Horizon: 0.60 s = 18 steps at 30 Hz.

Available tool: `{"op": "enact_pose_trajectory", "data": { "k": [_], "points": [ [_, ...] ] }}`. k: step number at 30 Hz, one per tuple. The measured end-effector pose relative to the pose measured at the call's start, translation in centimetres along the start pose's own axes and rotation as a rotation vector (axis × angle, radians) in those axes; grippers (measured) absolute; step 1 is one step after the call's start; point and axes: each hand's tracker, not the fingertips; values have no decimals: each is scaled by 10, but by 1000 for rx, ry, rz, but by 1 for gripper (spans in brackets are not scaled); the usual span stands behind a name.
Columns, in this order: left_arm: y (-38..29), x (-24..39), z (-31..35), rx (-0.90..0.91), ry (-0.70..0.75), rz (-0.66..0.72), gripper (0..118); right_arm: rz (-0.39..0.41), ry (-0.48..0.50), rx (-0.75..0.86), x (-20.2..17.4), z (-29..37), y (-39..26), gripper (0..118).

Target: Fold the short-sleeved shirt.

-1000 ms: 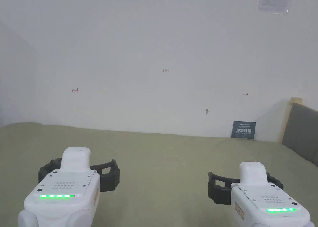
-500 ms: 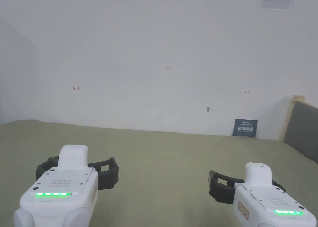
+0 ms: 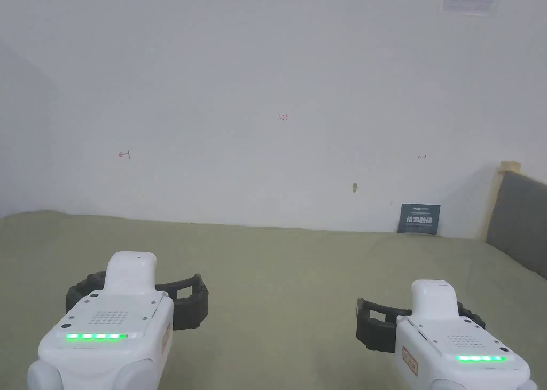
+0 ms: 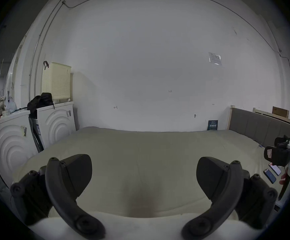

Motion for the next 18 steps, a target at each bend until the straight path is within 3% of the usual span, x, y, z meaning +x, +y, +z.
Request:
{"op": "enact_pose_trajectory", "data": {
  "k": [5, 8, 18],
  "points": [
    [3, 4, -2, -25, -3, -1, 118, -25, -37, 4, 5, -5, 6, 118],
    [2, 4, -3, -24, -8, 3, 118, -44, -128, -14, 7, -6, 13, 118],
    [-2, 3, -6, -32, 5, 12, 118, 0, -26, -36, 6, -2, 15, 118]
  ]
}}
